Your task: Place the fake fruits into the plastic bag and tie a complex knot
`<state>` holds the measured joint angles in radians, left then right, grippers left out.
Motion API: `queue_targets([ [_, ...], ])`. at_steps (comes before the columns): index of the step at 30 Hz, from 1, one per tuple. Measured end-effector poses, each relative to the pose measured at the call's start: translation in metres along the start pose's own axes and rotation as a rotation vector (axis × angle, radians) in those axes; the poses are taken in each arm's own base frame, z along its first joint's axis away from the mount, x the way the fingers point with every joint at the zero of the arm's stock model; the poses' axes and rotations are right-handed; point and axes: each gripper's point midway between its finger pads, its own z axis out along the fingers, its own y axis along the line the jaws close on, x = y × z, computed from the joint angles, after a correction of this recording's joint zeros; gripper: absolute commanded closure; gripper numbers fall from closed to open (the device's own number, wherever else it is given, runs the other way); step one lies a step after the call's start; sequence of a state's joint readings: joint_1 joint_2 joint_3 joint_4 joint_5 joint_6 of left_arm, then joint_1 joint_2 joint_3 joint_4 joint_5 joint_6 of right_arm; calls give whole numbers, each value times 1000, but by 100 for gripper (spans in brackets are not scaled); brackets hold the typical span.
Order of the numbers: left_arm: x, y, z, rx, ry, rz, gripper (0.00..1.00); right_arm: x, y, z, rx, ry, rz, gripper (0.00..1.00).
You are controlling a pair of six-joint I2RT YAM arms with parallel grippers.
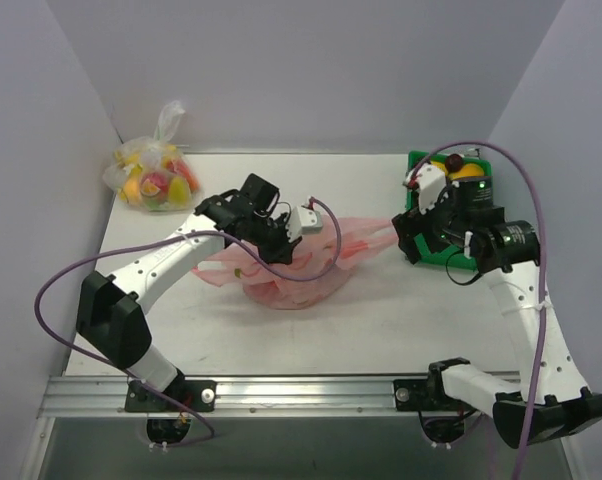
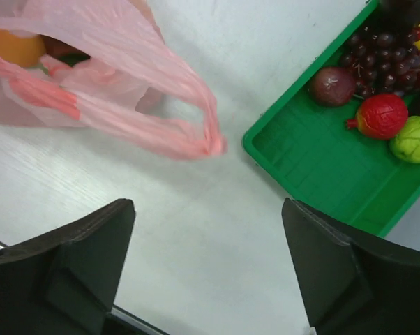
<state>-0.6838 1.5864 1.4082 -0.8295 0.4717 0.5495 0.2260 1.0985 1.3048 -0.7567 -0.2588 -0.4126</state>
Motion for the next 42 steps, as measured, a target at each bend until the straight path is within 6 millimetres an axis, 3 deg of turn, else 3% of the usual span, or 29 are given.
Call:
queue_targets([
  [2,2,17,-10,-9,-46,-76,100,-11,-15,-14,12,-59,100,5],
  [6,0,28,-25,43,-148,-178,100,-19,-39,-41,10,-195,270,2],
  [9,-7,23,-29,104,-203,-195,100,-5,-15,-37,-85,-253,259,1],
  [12,-15,13,-31,163,-243,-188,100,19,19,-17,-195,-291,228,0],
  [16,-21,3,-34,214,-280,-174,100,53,54,31,-297,-312,143,0],
  [20,-22,-5,-37,242,-301,-154,100,60,70,73,-357,-345,54,0],
  [27,-17,-9,-38,256,-293,-92,100,17,50,123,-350,-466,-43,0],
  [31,-8,-16,-37,275,-265,-51,100,-13,38,140,-352,-538,-89,0],
  [37,2,-20,-30,308,-207,11,100,-50,41,137,-391,-667,-201,0],
  [42,-1,-8,-25,305,-186,54,100,-59,74,126,-507,-725,-343,0],
])
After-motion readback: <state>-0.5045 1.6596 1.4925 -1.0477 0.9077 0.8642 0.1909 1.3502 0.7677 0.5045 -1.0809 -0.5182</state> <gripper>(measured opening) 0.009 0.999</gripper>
